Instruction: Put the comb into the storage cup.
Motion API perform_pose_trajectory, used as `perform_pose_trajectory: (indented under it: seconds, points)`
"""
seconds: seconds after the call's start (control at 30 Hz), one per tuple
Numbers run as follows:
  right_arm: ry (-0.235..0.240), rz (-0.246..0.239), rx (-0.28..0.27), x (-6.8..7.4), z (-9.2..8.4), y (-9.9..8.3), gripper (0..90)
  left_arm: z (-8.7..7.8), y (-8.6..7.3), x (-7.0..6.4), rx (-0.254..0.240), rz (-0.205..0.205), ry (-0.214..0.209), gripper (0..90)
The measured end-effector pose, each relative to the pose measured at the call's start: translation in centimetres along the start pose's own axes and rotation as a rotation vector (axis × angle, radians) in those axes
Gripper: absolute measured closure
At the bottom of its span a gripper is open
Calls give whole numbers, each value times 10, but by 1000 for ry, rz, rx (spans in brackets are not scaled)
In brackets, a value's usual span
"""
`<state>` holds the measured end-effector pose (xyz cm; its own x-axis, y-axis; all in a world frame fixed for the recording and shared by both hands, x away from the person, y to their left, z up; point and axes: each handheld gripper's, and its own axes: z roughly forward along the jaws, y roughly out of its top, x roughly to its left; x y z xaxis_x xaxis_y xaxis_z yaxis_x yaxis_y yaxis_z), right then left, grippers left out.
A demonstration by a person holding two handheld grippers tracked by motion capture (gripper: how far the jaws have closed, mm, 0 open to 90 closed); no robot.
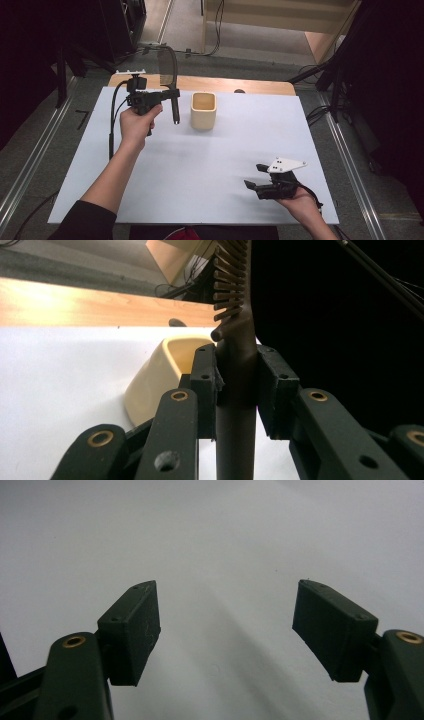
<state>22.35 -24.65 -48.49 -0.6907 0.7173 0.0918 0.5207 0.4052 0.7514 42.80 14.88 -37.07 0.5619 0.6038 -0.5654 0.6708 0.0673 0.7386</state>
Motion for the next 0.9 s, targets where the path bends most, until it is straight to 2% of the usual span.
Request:
perform_pose_trajectory:
  seconds: [0.23,0.33,0.43,0.53,0.6,0.73,0.9]
  points:
    - [0,-4,-9,0,-1,1,252,8,9,-4,-29,22,13,731]
    - [-3,-5,-8,0,-1,1,252,13,12,-5,-35,30,6,731]
    - [-6,-6,-10,0,-2,1,253,18,16,-7,-55,56,-4,731]
    - [-9,-2,-9,0,-2,1,253,21,18,-9,-76,62,-10,732]
    - [-9,-1,-10,0,-2,1,252,25,20,-11,-82,79,1,732]
    - [-11,-3,-8,0,-2,1,252,35,25,-15,-90,98,-1,731]
    - [-9,-2,-12,0,-3,1,252,45,28,-13,-82,95,-5,732]
